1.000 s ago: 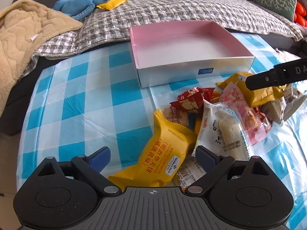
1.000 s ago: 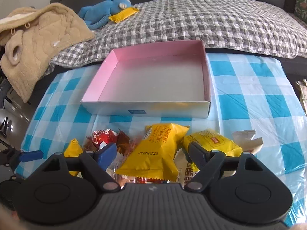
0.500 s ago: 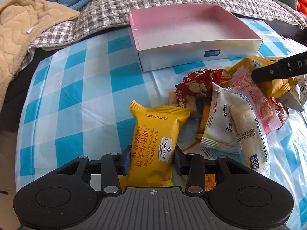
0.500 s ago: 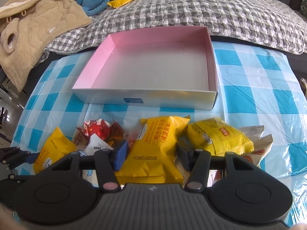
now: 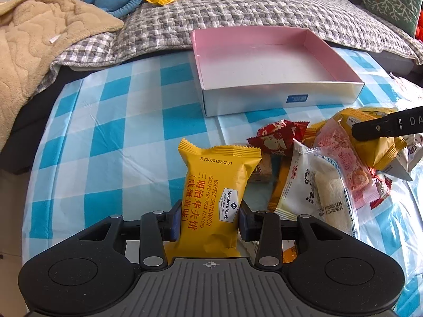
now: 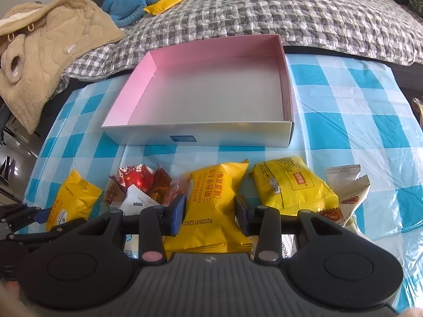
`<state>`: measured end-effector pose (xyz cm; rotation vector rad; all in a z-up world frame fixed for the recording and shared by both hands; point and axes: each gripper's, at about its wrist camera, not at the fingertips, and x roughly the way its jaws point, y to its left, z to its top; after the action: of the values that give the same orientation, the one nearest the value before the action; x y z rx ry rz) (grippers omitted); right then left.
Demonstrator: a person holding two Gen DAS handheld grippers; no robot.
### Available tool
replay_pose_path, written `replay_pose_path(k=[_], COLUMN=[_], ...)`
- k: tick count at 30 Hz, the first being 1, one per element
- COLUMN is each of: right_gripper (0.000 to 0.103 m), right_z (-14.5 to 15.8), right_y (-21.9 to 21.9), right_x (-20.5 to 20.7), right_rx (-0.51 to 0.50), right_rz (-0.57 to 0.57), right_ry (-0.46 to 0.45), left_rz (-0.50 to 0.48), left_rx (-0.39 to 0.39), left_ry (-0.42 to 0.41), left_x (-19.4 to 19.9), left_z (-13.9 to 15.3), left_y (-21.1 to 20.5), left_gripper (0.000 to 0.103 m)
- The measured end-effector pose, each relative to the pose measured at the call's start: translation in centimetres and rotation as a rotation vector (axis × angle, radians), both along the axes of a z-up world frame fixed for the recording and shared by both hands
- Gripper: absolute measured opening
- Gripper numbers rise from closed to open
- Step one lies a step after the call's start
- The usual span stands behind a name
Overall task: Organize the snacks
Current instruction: 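Carry yellow packets into the pink box with the left gripper while the right gripper does too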
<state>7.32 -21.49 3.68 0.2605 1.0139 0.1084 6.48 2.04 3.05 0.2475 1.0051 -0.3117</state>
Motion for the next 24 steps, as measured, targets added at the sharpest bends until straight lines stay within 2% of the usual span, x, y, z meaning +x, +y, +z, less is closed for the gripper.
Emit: replay_pose_path(k=[5, 24], right_gripper=[0.03, 0.026], right_z=[0.7, 2.3], right_y=[-0.4, -1.3], right_x=[-0.6, -1.7], right_rx=[-0.006, 0.023], right_rz=[-0.009, -0.066], right_ry=[-0.039, -0.128], left_rz=[-0.006, 0.001], left_rx=[-0.014, -0.064], left_ry=[-0.008, -0.04], left_x=[-0.1, -0.3], left_z=[0.4, 1.7], left_y=[-0.1, 0.1], left_gripper=[0.038, 0.037])
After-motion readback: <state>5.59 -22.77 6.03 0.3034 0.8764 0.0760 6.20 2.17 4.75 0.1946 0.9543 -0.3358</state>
